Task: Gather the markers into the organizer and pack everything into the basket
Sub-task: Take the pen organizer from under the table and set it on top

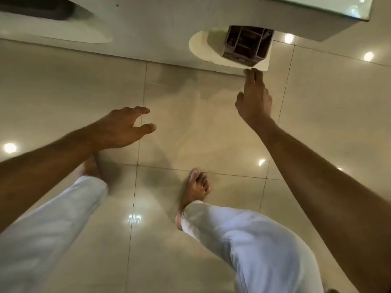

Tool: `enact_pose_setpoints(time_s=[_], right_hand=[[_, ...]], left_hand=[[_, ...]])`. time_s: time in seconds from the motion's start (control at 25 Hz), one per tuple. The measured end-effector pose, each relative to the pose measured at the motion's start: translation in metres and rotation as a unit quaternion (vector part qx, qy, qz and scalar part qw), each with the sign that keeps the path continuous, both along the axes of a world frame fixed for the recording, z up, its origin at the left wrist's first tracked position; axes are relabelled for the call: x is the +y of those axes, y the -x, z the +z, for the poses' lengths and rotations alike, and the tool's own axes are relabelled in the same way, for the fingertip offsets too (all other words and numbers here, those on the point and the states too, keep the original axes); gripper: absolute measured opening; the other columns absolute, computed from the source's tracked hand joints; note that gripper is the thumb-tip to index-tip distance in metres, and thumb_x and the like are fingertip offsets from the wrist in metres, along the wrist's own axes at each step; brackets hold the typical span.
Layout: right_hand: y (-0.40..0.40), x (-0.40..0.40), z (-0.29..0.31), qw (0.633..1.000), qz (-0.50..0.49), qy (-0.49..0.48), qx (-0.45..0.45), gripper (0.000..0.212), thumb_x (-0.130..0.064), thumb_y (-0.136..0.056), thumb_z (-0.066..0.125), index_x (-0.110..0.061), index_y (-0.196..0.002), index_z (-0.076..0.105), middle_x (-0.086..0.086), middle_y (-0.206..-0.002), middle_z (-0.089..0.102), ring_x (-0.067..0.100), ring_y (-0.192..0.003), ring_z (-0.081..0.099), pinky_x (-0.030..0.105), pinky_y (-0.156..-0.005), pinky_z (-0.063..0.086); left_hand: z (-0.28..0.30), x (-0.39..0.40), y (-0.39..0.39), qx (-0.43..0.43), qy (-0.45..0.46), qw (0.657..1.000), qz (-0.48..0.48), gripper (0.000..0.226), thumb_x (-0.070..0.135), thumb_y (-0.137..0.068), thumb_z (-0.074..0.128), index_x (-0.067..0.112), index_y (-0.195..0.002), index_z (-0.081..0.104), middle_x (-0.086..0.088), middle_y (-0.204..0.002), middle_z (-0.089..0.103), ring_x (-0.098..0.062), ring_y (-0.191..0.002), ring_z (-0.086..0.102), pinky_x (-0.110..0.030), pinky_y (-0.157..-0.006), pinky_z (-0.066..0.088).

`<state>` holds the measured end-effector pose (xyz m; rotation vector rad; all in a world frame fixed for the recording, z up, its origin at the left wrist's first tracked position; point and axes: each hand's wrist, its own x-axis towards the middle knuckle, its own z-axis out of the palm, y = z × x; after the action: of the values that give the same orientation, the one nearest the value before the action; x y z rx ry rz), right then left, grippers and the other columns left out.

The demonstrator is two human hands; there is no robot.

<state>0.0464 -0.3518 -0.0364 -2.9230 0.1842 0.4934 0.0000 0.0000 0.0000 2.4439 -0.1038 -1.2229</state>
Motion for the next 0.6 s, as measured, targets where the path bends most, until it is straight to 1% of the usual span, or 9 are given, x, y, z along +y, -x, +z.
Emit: enact_pose_setpoints(time_s=[0.04, 0.12, 0.16, 0.2, 0.28, 0.4, 0.48, 0.52, 0.6], right_hand=[[-0.017, -0.004, -0.01, 0.998, -0.031, -0.004, -0.048, 0.063, -0.005, -0.094, 0.063, -0.015, -0.153, 0.04, 0.01, -0.154, 0.044, 0.032, -0.113, 0.067, 0.038, -0.078, 0.055], [-0.048, -0.009, -0.023, 0.973, -0.179, -0.042, -0.141, 0.051, -0.011, -0.094, 0.063, -0.015, -0.143, 0.048, 0.008, -0.14, 0.05, 0.026, -0.113, 0.063, 0.021, -0.072, 0.049], [-0.064, -0.01, -0.029, 0.94, -0.275, -0.08, -0.183, 0.042, -0.016, -0.095, 0.062, -0.012, -0.136, 0.05, 0.007, -0.132, 0.051, 0.025, -0.112, 0.062, 0.015, -0.068, 0.041], [-0.078, -0.013, -0.036, 0.894, -0.374, -0.138, -0.205, 0.036, -0.021, -0.098, 0.06, -0.009, -0.13, 0.051, 0.005, -0.124, 0.05, 0.025, -0.11, 0.061, 0.015, -0.07, 0.036], [-0.096, -0.022, -0.053, 0.825, -0.496, -0.22, -0.158, 0.033, -0.03, -0.102, 0.057, -0.008, -0.127, 0.053, 0.004, -0.12, 0.052, 0.023, -0.105, 0.059, 0.024, -0.079, 0.041], [-0.109, -0.034, -0.07, 0.796, -0.528, -0.287, -0.069, 0.025, -0.025, -0.101, 0.06, -0.011, -0.121, 0.064, 0.006, -0.112, 0.065, 0.021, -0.089, 0.067, 0.033, -0.08, 0.064], [-0.111, -0.036, -0.071, 0.777, -0.537, -0.321, -0.068, 0.012, -0.013, -0.101, 0.061, -0.008, -0.107, 0.07, 0.006, -0.097, 0.07, 0.02, -0.07, 0.07, 0.031, -0.066, 0.066], [-0.11, -0.036, -0.069, 0.775, -0.541, -0.318, -0.072, 0.009, -0.007, -0.1, 0.061, -0.007, -0.098, 0.071, 0.007, -0.094, 0.072, 0.021, -0.069, 0.073, 0.031, -0.063, 0.066], [-0.106, -0.034, -0.065, 0.779, -0.55, -0.292, -0.07, 0.018, -0.001, -0.095, 0.064, -0.01, -0.079, 0.064, 0.008, -0.092, 0.073, 0.025, -0.079, 0.079, 0.034, -0.064, 0.067]], left_hand=[[-0.004, -0.001, -0.008, 0.012, -0.003, 1.0, -0.012, 0.08, 0.075, -0.094, 0.043, 0.03, -0.16, 0.037, -0.015, -0.145, 0.06, -0.022, -0.101, 0.053, -0.036, -0.092, 0.039], [-0.012, 0.002, -0.025, 0.024, -0.014, 0.999, -0.022, 0.081, 0.076, -0.093, 0.041, 0.031, -0.159, 0.037, -0.014, -0.143, 0.061, -0.022, -0.101, 0.054, -0.035, -0.092, 0.039], [-0.012, 0.005, -0.033, 0.035, -0.017, 0.999, -0.017, 0.079, 0.075, -0.093, 0.041, 0.031, -0.159, 0.038, -0.013, -0.147, 0.06, -0.023, -0.104, 0.056, -0.036, -0.093, 0.039], [-0.015, 0.009, -0.04, 0.037, -0.014, 0.999, -0.009, 0.08, 0.076, -0.092, 0.041, 0.032, -0.159, 0.038, -0.012, -0.151, 0.057, -0.026, -0.111, 0.058, -0.036, -0.095, 0.039], [-0.014, 0.016, -0.052, 0.06, -0.018, 0.998, 0.02, 0.089, 0.082, -0.083, 0.037, 0.035, -0.159, 0.037, -0.008, -0.16, 0.05, -0.031, -0.132, 0.056, -0.04, -0.104, 0.039], [-0.015, 0.03, -0.064, 0.081, -0.026, 0.995, 0.052, 0.091, 0.083, -0.08, 0.037, 0.038, -0.159, 0.037, -0.002, -0.165, 0.043, -0.034, -0.143, 0.05, -0.041, -0.11, 0.037], [-0.018, 0.039, -0.066, 0.078, -0.026, 0.995, 0.059, 0.082, 0.078, -0.087, 0.041, 0.037, -0.158, 0.038, -0.002, -0.165, 0.044, -0.034, -0.142, 0.051, -0.04, -0.108, 0.038], [-0.019, 0.044, -0.066, 0.078, -0.027, 0.995, 0.061, 0.08, 0.076, -0.089, 0.042, 0.037, -0.158, 0.038, -0.002, -0.165, 0.044, -0.034, -0.141, 0.051, -0.04, -0.107, 0.038], [-0.017, 0.05, -0.063, 0.081, -0.029, 0.994, 0.069, 0.083, 0.077, -0.088, 0.043, 0.036, -0.16, 0.034, -0.004, -0.165, 0.043, -0.035, -0.142, 0.051, -0.042, -0.109, 0.039]])
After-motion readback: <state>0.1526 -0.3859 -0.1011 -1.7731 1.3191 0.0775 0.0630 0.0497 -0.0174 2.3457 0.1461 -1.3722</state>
